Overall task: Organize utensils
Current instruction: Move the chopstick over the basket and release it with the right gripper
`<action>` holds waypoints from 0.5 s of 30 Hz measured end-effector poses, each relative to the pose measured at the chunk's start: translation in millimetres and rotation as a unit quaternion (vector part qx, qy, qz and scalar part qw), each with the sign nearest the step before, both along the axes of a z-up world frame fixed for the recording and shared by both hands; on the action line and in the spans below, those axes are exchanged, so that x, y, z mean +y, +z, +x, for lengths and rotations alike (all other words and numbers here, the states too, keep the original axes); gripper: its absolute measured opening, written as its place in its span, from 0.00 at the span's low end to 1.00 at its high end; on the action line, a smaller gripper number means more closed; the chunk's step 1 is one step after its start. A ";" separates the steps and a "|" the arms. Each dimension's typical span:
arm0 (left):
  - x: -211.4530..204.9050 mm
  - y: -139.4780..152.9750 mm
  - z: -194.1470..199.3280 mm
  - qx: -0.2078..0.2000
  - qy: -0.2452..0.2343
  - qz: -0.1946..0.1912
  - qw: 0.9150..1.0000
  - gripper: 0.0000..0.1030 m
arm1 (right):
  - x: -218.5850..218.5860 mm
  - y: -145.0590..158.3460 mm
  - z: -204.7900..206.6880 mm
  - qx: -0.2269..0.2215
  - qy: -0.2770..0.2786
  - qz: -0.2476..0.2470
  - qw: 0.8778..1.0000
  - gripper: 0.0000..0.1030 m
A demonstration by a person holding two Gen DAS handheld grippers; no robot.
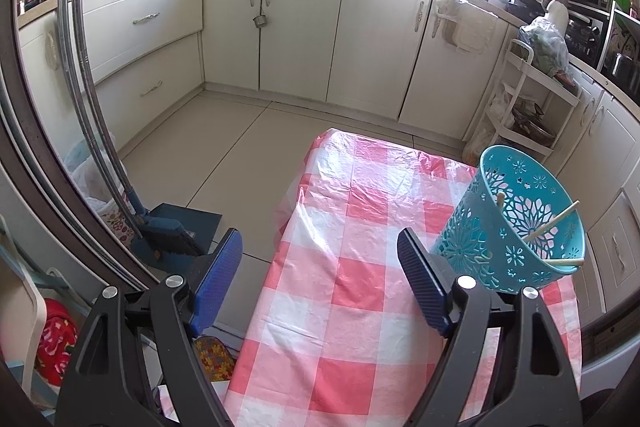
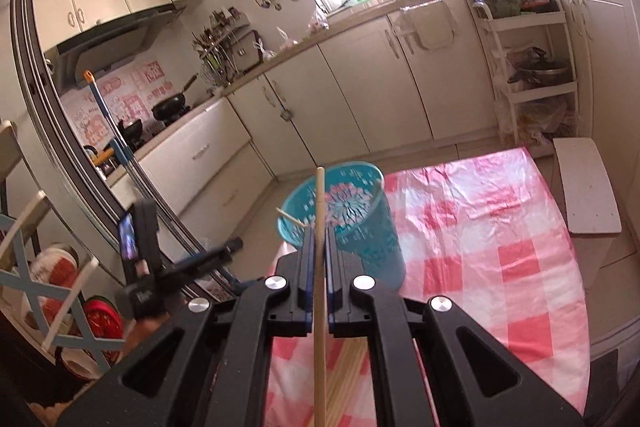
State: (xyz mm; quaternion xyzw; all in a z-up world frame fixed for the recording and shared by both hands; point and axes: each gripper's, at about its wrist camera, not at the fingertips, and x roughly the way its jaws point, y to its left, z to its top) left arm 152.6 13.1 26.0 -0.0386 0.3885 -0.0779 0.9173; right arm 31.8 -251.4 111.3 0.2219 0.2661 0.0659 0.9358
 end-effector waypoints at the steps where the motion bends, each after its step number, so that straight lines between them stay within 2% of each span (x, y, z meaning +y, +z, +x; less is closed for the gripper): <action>1: 0.3 0.2 -1.6 0.000 0.000 -0.001 1.000 0.74 | 0.5 8.6 8.6 -0.012 0.000 0.005 1.000 0.05; 4: 0.4 1.9 -3.0 -0.003 0.000 -0.003 1.000 0.74 | 4.3 27.9 38.7 -0.045 -0.006 0.013 0.999 0.05; 7: 1.6 2.5 -3.1 -0.003 0.002 -0.006 1.000 0.74 | 6.1 33.6 71.7 -0.066 -0.022 0.015 0.997 0.05; 12: 5.9 0.8 1.0 0.004 0.008 -0.015 1.000 0.74 | 8.8 21.7 126.1 -0.069 -0.065 -0.007 0.995 0.05; 15: 7.7 0.7 2.6 0.005 0.010 -0.021 1.000 0.74 | 6.8 4.5 148.4 -0.054 -0.085 -0.023 0.995 0.05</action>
